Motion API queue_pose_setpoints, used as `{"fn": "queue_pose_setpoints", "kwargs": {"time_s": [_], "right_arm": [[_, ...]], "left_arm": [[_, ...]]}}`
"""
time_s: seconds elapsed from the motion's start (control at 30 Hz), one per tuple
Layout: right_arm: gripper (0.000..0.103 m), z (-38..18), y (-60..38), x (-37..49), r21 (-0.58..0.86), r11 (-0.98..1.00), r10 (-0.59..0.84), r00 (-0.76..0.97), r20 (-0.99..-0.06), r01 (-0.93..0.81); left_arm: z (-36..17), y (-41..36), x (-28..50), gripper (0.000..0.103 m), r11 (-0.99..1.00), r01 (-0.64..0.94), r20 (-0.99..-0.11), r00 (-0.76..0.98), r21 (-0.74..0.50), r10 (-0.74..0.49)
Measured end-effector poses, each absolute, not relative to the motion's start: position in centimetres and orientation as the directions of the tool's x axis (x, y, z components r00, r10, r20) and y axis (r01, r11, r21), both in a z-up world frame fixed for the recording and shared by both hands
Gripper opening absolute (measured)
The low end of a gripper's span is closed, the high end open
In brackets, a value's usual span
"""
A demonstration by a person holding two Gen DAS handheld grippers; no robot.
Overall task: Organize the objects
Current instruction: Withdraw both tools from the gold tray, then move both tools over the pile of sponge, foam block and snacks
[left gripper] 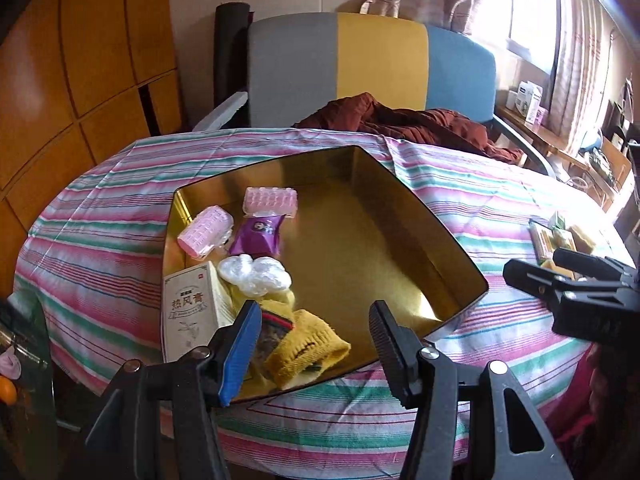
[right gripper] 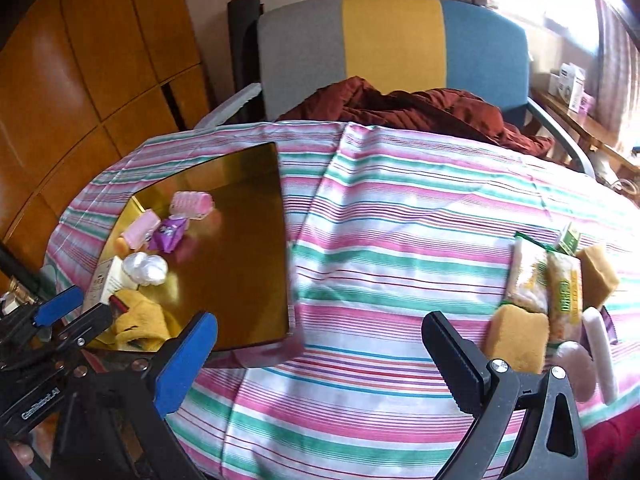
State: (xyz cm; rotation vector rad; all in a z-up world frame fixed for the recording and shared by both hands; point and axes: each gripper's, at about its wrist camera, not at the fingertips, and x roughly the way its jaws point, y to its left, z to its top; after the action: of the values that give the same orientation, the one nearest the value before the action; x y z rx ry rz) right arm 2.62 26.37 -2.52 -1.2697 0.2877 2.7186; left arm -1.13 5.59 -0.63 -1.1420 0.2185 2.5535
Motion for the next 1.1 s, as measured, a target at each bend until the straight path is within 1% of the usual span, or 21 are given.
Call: {"fn": "queue_pose_setpoints", "kwargs": {"time_s": [0.3,0.4,0.53,0.67,0.73,0.8,0.87,0.93,1.1], "right_arm": [[0.103,-2.2,31.6,3.5,0.083,-0.952,0.125,-0.623,-0.772,-0.293],[0.103,-1.2,34.7,4.0,0.045,-0.938,0.192,-0.621,-0.76,-0.344],[0.103,0.2,40.2,5.3,-0.008,-0.89,0.315,-0.602,-0.734,-0.456],[0.103,0.6,45.8,7.2,-0.018,-0.812,0.421,-0.564,-0.71,-0.584],[0.103,0.2,48.3,8.5,0.012,-0.762,0.452,-0.546,-0.705,-0.647],[0.103,-0.5,50.2,9.9,0.072,-0.708,0.461,-0.537,-0.706,-0.702],[0.103,-1.3,52.4,11.0,0.16,-0.637,0.436,-0.523,-0.732,-0.754],[0.103,-1.4,53.8,12.0,0.252,-0.582,0.415,-0.55,-0.725,-0.773],[0.103,-2.3,54.8,12.6,0.324,-0.531,0.368,-0.558,-0.744,-0.783]], "left_arm": [[-0.9,7.3,-0.7,0.057,-0.91,-0.415,-0.76,-0.596,0.014,0.26],[-1.0,7.8,-0.7,0.057,-0.902,-0.432,-0.764,-0.587,0.017,0.267],[-0.9,9.0,-0.4,0.057,-0.887,-0.462,-0.766,-0.577,0.021,0.283],[-0.8,11.0,0.1,0.057,-0.859,-0.511,-0.767,-0.562,0.028,0.309],[-0.8,12.1,0.4,0.057,-0.842,-0.538,-0.768,-0.553,0.033,0.324],[-0.7,13.6,0.7,0.057,-0.821,-0.569,-0.77,-0.542,0.041,0.337],[-0.8,15.2,0.9,0.057,-0.8,-0.598,-0.776,-0.525,0.044,0.35],[-1.0,17.0,1.1,0.057,-0.775,-0.63,-0.783,-0.505,0.047,0.363],[-1.6,21.8,2.1,0.057,-0.695,-0.718,-0.802,-0.433,0.031,0.411]]}}
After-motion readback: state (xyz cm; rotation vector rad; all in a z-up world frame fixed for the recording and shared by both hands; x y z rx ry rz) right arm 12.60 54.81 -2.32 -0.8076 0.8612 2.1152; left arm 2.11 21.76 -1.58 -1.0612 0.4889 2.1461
